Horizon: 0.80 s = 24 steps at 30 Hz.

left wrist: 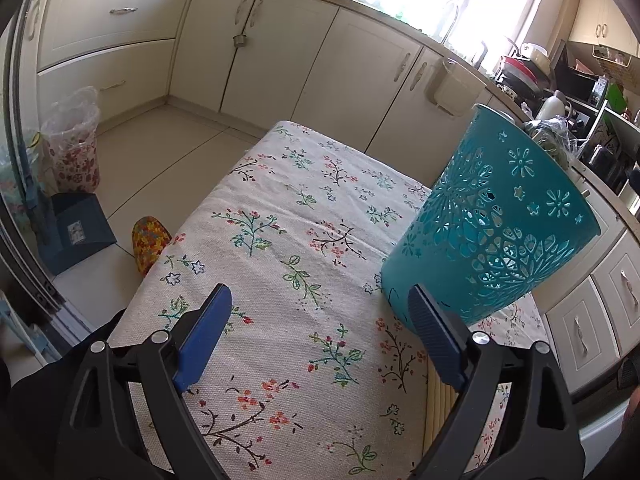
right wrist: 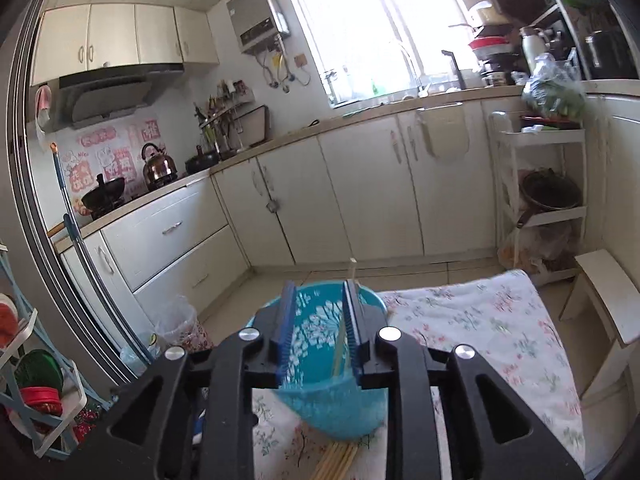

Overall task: Organize utensils
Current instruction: 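Grasp a stick with the right gripper, lift it over the basket, open, then lower the left gripper to the bundle and close on another stick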

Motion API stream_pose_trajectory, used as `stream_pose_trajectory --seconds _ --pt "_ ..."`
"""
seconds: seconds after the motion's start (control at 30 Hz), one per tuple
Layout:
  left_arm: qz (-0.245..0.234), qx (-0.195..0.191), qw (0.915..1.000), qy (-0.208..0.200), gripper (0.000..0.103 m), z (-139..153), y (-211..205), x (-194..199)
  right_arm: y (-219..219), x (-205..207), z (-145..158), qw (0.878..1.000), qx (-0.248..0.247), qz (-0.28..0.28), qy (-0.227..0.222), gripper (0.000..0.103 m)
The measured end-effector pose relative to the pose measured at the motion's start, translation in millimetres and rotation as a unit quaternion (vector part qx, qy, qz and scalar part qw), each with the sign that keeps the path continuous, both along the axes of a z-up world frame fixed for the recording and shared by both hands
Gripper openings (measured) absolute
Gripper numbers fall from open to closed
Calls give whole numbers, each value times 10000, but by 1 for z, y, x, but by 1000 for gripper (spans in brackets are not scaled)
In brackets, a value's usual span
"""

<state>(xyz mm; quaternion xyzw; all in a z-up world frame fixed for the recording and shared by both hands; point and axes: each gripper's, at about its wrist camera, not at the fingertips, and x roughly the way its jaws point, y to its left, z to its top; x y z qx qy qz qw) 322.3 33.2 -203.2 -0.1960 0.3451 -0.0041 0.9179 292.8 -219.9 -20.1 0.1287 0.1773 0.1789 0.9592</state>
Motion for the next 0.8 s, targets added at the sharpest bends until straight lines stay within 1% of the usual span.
stream_pose_trajectory --seconds 0.07,0.1,0.13,0.17,0.2,0.3,0.37,0.43,0.6,0.7,0.8 --pt "-8 6 10000 -3 86 0 0 0 2 -20 -22 9996 -96 -55 264 28" --pt "-10 11 10000 -5 86 0 1 -1 6 -26 -44 9977 -254 -35 624 28" --pt "-13 16 10000 -1 86 0 0 0 10 -25 -63 9947 -341 15 968 27" --pt "-16 18 10000 3 86 -1 0 0 14 -23 -81 9909 -396 39 1286 22" --pt "-15 17 10000 5 86 -1 0 -1 17 -18 -101 9854 -414 91 1651 20" --pt "-1 -1 10000 7 86 -1 1 0 25 -3 -134 9745 -460 122 2191 18" --pt "10 -18 10000 17 86 -1 1 0 29 4 -142 9712 -485 129 2330 17" --pt "2 -18 10000 20 86 -2 1 0 36 9 -146 9690 -654 141 2379 16" --pt "-12 -29 10000 14 86 -2 1 0 46 13 -155 9635 -873 146 2525 15" --pt "-15 -30 10000 18 87 -3 1 0 55 12 -156 9622 -1214 172 2430 14" --pt "-14 -30 10000 17 87 -3 1 -1 57 10 -156 9600 -1476 243 2369 10"
